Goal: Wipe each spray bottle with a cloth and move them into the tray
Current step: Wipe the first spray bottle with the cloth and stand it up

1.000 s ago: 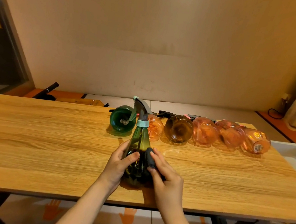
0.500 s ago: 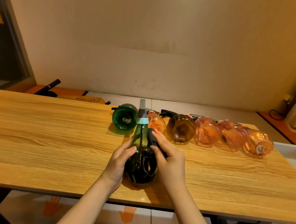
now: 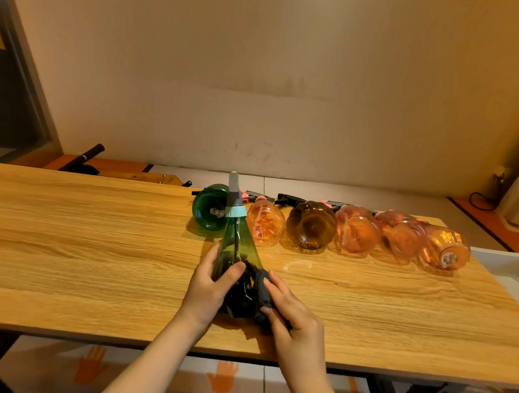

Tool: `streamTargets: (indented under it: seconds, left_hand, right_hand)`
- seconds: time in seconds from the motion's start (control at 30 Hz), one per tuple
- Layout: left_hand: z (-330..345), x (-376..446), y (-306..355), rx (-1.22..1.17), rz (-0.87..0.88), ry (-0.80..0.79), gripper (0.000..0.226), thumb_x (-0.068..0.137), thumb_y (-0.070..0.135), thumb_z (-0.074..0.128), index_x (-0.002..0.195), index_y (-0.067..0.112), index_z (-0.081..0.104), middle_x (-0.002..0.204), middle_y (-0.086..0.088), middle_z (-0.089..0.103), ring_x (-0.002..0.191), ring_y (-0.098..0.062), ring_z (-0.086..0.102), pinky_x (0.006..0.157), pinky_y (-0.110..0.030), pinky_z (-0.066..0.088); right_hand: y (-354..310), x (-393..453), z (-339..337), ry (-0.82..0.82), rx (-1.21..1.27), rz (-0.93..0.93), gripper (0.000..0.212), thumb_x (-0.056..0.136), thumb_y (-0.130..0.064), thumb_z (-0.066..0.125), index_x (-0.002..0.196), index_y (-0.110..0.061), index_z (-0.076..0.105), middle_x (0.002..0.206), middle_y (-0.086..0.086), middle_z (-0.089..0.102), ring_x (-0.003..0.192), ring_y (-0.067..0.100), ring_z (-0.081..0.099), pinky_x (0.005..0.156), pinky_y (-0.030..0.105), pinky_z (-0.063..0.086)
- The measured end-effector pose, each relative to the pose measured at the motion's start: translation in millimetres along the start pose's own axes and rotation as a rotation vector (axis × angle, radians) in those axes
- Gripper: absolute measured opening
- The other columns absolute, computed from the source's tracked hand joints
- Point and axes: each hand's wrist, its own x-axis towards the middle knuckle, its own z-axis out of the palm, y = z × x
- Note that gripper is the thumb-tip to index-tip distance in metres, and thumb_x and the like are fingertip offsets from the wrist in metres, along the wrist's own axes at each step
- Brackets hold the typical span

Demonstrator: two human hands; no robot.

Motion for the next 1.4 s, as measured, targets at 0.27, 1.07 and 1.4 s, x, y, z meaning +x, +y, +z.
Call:
streamTargets:
  seconds: [0.27,1.07,1.4]
  left_hand:
    - [-8,-10,8,0.008,-0.113,0.178,0.033,0.084,0.025,0.07,0.114,0.024,0.056,0.105,0.001,0.068,0.102,-0.016,0.064,0.085,-0.034,0.053]
    - [-51,6,36,1.372,0.254,-0.093,0.109,0.069,0.076,-0.028,0.137,0.036,0.047,0.14,0.015,0.047,0.139,-0.009,0.029,0.112,-0.038,-0.014]
    - [-61,15,62,1.461,0.103,-0.438,0.104,0.062,0.091,-0.007,0.144,0.04,0.032,0.147,0.015,0.036,0.135,-0.011,0.022,0.109,-0.037,0.005]
  right_hand:
    - [-1,15,2,-0.026,0.07,0.092,0.055,0.076,0.01,0.067,0.121,-0.02,0.054,0.118,-0.024,0.051,0.112,-0.024,0.04,0.095,0.001,0.031]
    - [2,21,17,-0.053,0.192,0.149,0.053,0.079,0.007,0.065,0.12,-0.025,0.055,0.118,-0.025,0.053,0.115,-0.016,0.045,0.096,0.005,0.033]
    - [2,20,16,-0.083,0.234,0.168,0.054,0.08,0.004,0.066,0.119,-0.031,0.055,0.121,-0.023,0.052,0.117,-0.016,0.042,0.097,0.004,0.03]
